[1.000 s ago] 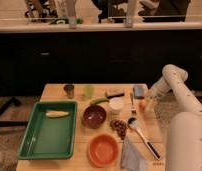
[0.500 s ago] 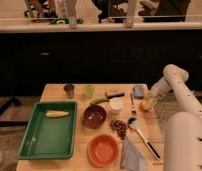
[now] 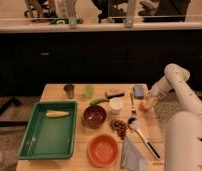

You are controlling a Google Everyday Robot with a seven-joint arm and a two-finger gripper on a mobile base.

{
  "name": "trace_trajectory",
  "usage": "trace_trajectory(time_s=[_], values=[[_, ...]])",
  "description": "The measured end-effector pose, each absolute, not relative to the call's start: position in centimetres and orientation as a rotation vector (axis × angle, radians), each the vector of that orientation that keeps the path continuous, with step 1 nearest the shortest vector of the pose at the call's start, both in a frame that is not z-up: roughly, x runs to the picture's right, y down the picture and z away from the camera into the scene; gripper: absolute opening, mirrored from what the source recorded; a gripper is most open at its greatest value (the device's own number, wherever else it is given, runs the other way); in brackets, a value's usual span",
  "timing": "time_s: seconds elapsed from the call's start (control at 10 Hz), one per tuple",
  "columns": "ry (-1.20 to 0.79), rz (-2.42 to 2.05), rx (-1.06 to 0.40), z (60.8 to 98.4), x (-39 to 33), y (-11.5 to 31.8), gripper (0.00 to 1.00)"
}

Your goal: Place apple in table surface

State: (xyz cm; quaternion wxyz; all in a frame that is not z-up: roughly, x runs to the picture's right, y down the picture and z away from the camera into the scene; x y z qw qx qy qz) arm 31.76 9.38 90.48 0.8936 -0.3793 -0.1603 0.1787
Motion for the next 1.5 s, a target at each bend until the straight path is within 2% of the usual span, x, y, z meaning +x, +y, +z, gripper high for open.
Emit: trace_trajectory(time_s=[1.5], values=[[-0.415, 0.338, -0.715, 84.6, 32.9, 7.6, 0.00]])
